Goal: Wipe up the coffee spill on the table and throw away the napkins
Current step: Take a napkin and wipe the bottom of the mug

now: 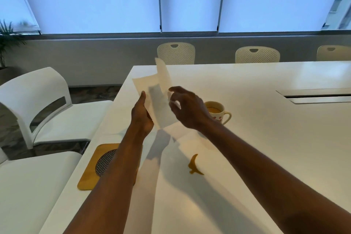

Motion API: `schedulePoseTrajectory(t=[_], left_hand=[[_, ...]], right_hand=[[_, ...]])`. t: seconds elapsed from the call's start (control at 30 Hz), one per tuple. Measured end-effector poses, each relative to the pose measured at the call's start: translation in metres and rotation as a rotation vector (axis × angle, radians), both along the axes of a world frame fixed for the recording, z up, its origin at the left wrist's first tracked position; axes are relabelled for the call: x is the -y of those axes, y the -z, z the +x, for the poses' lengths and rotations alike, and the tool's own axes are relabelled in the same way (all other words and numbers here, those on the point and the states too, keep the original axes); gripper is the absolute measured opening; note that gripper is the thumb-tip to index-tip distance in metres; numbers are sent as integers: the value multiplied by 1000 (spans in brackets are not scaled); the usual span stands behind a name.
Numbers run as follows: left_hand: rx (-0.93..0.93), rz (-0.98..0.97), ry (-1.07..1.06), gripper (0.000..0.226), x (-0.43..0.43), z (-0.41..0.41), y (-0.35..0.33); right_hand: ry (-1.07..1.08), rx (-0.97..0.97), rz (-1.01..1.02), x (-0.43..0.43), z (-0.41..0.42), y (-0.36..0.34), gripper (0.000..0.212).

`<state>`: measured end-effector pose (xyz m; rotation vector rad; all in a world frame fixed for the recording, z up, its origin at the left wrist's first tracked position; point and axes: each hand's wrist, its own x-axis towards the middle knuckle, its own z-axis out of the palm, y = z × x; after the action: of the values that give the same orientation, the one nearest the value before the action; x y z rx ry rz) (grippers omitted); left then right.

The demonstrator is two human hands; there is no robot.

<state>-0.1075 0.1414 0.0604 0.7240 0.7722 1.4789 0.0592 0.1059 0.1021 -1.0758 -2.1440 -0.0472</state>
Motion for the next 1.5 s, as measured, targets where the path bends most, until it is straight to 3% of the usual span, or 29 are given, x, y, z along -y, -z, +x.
schedulePoseTrajectory(t=[0.17, 0.4, 0.6, 0.67, 0.77, 0.83, 0.93, 1.0, 1.1, 1.27, 1.4, 1.5], left_hand=[[-58, -59, -19, 46, 11, 15, 0], [-36, -48, 54, 56, 26, 29, 0], [-269, -99, -81, 30, 41, 37, 2], [-287, -122, -136, 27, 40, 37, 2], [-280, -119, -160, 18, 40, 38, -1], [-289, -109, -142, 16, 39, 40, -1], [-289, -93, -64, 17, 43, 47, 0], [-241, -64, -6, 20, 48, 54, 1], [-229, -24, 61, 25, 51, 62, 2], [-382, 26, 101, 25, 52, 64, 5], [-285, 47, 37, 23, 53, 63, 5], [-330, 152, 2, 31, 57, 64, 4]], right_hand=[[-52, 139, -31, 18, -7, 17, 31], [-27, 129, -76, 31, -16, 29, 25], [-114, 135, -156, 34, -13, 30, 21], [-125, 42, -199, 33, -5, 29, 19], [7, -346, -219, 25, 12, 24, 26], [142, -507, -247, 16, 25, 20, 37], [176, -553, -556, 1, 45, 12, 47], [81, -591, -705, -5, 51, 13, 33], [49, -601, -732, -5, 56, 17, 21], [25, -705, -757, 0, 70, 19, 14], [-61, -770, -776, 4, 79, 12, 15], [-136, -850, -794, 7, 81, 5, 19]])
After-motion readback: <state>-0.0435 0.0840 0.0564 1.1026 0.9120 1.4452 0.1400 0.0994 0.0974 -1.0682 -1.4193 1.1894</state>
